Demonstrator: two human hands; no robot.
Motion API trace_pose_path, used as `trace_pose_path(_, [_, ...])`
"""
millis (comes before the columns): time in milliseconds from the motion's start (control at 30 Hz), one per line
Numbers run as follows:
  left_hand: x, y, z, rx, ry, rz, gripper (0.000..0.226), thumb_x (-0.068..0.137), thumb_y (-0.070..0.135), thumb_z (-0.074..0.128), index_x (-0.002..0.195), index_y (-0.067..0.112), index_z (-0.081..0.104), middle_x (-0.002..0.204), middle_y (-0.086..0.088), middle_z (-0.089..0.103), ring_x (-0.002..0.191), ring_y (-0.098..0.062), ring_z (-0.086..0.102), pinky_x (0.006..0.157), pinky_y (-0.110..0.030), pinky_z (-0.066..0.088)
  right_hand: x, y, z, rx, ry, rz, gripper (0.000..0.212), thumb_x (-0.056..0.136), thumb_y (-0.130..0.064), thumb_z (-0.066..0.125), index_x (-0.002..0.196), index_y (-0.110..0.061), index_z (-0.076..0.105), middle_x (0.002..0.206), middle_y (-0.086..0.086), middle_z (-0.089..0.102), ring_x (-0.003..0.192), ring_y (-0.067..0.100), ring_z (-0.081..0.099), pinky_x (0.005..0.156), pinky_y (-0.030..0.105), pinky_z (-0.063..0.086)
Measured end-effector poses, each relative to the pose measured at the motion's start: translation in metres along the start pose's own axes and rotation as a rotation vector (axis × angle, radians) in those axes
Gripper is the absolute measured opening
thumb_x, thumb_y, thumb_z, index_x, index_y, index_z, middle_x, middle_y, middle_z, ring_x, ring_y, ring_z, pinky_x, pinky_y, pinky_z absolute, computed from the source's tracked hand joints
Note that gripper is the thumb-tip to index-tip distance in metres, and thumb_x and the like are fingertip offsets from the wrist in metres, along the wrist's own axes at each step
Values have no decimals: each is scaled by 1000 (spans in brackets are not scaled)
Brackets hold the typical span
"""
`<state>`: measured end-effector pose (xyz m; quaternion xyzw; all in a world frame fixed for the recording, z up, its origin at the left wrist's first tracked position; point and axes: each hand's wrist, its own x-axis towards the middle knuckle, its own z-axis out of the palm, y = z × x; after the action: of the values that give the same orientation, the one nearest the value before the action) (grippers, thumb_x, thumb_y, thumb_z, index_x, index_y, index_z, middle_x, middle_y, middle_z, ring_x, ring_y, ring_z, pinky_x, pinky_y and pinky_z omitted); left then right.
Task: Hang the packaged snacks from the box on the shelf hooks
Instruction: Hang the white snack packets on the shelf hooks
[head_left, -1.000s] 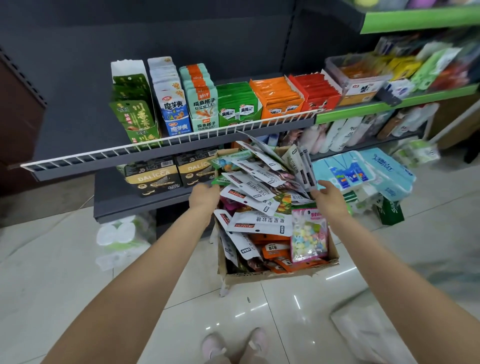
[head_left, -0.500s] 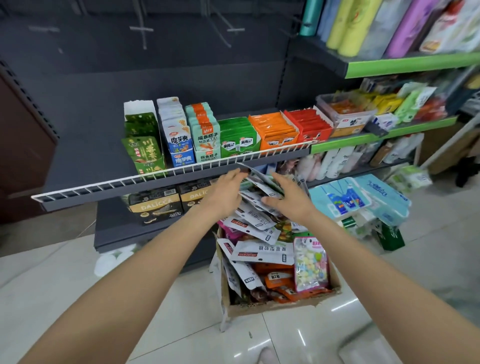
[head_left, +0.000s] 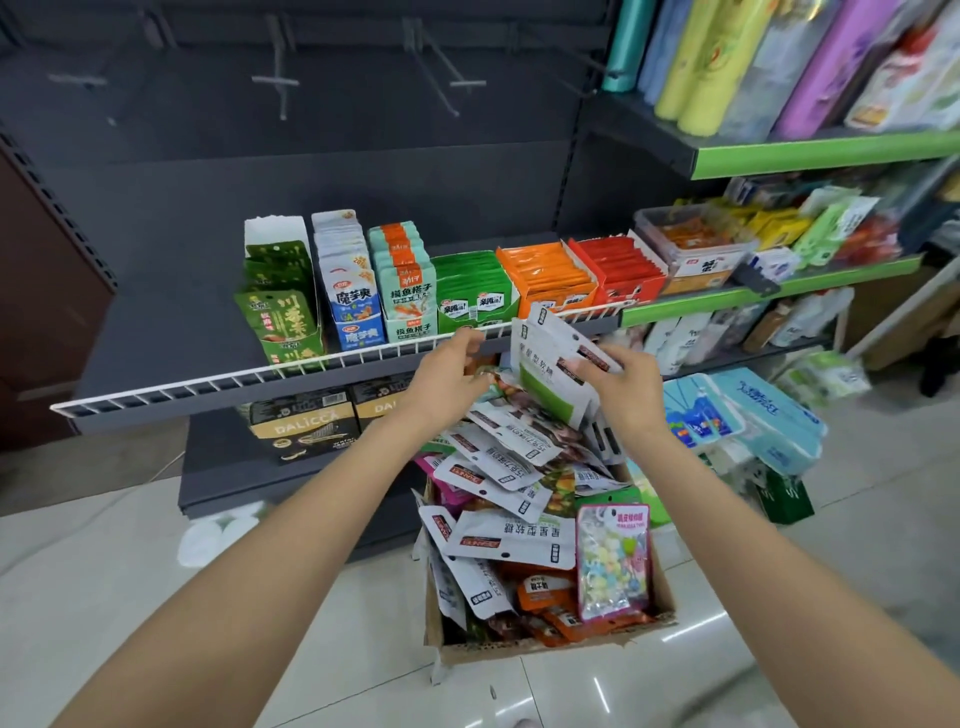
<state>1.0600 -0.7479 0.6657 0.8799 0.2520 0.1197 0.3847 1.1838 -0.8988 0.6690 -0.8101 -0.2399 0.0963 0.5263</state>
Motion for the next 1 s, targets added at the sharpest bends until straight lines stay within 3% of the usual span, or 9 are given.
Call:
trace_pose_path(133, [9, 18, 0, -117, 0, -5, 74, 85, 28, 68, 145, 13, 27, 149, -5, 34, 136, -20, 35, 110, -37, 32, -2, -15, -16, 246, -49, 73, 5, 82, -13, 70, 86, -13, 68, 77, -1, 67, 71, 16, 60, 66, 27, 47])
trace_pose_path(200, [14, 31, -4, -256, 11, -13, 71, 84, 30, 69, 142, 13, 33, 145, -4, 41, 130, -18, 41, 107, -38, 37, -1, -23, -23, 359, -71, 103, 11, 82, -12, 69, 93, -14, 68, 87, 2, 70, 76, 16, 65, 69, 28, 52])
trace_pose_path(367, [19, 52, -23, -362, 115, 44, 12, 83, 25, 70, 91, 20, 64, 100, -5, 69, 88, -16, 62, 83, -37, 51, 1, -48, -33, 456, -73, 88, 9, 83, -12, 68, 90, -18, 69, 83, -5, 73, 72, 10, 69, 56, 22, 52])
trace_pose_path(500, [19, 66, -45, -388, 223, 132, 17, 83, 23, 70, 71, 30, 60, 74, 6, 64, 68, -10, 56, 65, -29, 44, 1, -71, -37, 430, -45, 19, 9, 85, -11, 67, 82, -20, 68, 74, -5, 72, 60, 9, 66, 45, 19, 47])
trace_pose_path(600, [22, 78, -58, -326, 279, 150, 11, 83, 24, 70, 83, 26, 59, 87, 8, 63, 80, -9, 59, 72, -29, 45, 4, -90, -37, 299, 20, -55, 10, 86, -13, 66, 76, -15, 67, 74, 1, 69, 56, 8, 62, 52, 21, 48])
trace_pose_path(667, [22, 86, -60, -103, 323, 143, 39, 82, 25, 71, 115, 19, 52, 118, -3, 52, 109, -19, 51, 93, -33, 43, 9, -97, -37, 191, 132, -121, 13, 86, -16, 65, 74, -11, 67, 74, 6, 69, 67, 20, 62, 65, 33, 49])
trace_pose_path(733, [17, 100, -58, 49, 320, 220, 61, 83, 28, 70, 133, 16, 39, 133, -6, 36, 123, -21, 39, 103, -31, 34, 16, -101, -36, 93, 226, -140, 22, 88, -21, 63, 77, -1, 67, 79, 17, 69, 75, 34, 63, 71, 42, 48])
trace_pose_path(867, [13, 130, -37, 237, -29, 391, 75, 82, 41, 68, 140, 9, 34, 139, -6, 38, 130, -20, 36, 100, -23, 28, 31, -112, -42, 228, 240, -33, 21, 88, -15, 57, 67, -13, 63, 79, 14, 67, 78, 33, 65, 74, 49, 56])
trace_pose_path(1000, [30, 153, -22, 289, 121, 405, 45, 89, 30, 60, 126, 5, 48, 124, -12, 56, 115, -28, 52, 94, -35, 41, 51, -113, -61, 505, 17, 45, 15, 89, -15, 57, 80, -4, 61, 89, 18, 61, 83, 26, 63, 66, 35, 57])
